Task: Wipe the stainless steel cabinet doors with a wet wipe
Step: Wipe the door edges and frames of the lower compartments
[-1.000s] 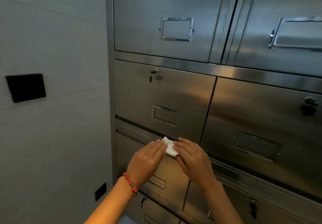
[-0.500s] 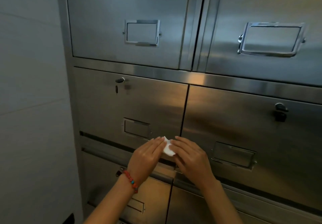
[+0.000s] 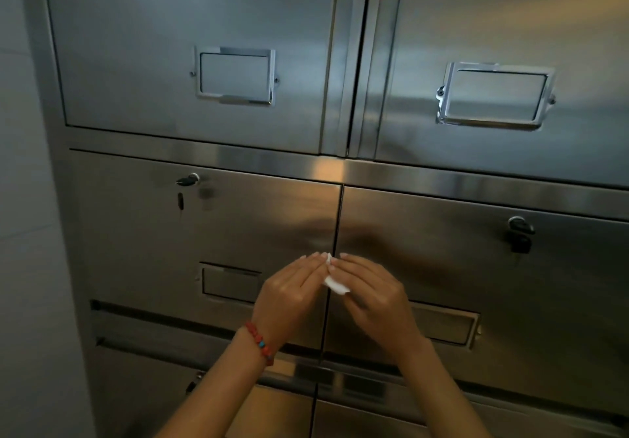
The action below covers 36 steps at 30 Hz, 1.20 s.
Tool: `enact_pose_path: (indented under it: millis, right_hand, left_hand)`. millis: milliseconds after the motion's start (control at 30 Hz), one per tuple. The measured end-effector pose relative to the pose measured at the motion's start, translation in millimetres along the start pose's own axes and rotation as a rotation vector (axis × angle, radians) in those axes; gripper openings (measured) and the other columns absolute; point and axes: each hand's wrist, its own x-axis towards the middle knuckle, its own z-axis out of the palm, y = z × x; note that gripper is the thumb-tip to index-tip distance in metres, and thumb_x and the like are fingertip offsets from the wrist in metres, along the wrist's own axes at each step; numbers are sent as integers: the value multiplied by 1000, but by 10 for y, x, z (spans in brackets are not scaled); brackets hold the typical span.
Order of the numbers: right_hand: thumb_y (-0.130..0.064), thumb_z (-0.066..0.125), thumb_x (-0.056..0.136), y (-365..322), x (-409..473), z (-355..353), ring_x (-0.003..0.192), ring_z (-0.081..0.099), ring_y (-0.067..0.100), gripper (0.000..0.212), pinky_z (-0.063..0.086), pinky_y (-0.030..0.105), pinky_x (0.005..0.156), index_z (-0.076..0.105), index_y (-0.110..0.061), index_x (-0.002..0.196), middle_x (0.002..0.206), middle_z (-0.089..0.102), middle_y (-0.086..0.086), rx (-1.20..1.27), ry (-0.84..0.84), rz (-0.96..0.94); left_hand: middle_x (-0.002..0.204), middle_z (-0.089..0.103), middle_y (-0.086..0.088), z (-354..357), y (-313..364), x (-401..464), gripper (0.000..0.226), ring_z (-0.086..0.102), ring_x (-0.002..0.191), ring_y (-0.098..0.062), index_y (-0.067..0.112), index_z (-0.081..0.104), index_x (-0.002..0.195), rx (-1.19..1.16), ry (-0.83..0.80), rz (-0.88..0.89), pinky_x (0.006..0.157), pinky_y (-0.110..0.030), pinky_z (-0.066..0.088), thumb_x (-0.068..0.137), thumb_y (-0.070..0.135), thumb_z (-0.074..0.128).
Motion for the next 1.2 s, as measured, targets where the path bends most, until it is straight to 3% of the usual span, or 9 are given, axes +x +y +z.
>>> enact_pose_path:
  millis: [167,367,500,633,767,967,1200]
  right_hand:
    - [-5,77,71,38,186,71,105,64,25,31,54,39,86,71,-1,101,107,69,13,-88,14,1]
    - [-11,61,81,27,473,67,106,63,25,25,52,38,90,70,3,100,107,69,15,-195,129,19]
    - [6,77,69,16,660,8,107,62,26,33,51,38,91,69,4,101,109,68,16,-259,172,55]
    - [12,78,66,27,834,-85,107,62,28,40,52,42,90,67,5,105,110,67,18,-311,212,78]
    - [10,74,71,83,1043,-208,103,64,31,35,51,41,90,67,6,104,108,67,20,-380,302,63]
    - [-10,58,85,209,1312,-362,101,65,32,29,51,38,89,66,7,107,108,67,21,-444,357,30]
    - [-6,60,83,339,1548,-471,97,66,33,29,55,43,82,65,8,108,106,67,23,-453,428,21]
  left_hand:
    - [100,70,-18,24,-259,118,28,69,92,-26,-2,70,97,-25,37,31,79,-39,56,77,18,65]
    - [104,68,-20,0,-556,327,32,67,97,-30,-3,69,100,-13,109,35,84,-43,53,84,20,54]
    - [110,66,-20,-34,-653,538,32,64,104,-31,-2,68,105,-27,150,27,89,-47,51,86,18,53]
    - [113,65,-19,-80,-697,792,30,62,108,-31,-2,69,105,-11,199,50,95,-46,47,87,16,52]
    - [114,65,-19,-121,-729,1055,30,60,110,-32,-3,68,106,6,233,69,97,-45,46,89,15,51]
    - [117,63,-21,-145,-763,1382,33,60,111,-33,-4,66,110,42,240,61,96,-48,47,89,16,49]
    - [119,61,-23,-159,-783,1668,39,58,113,-35,-5,63,113,92,225,40,99,-50,43,89,20,45]
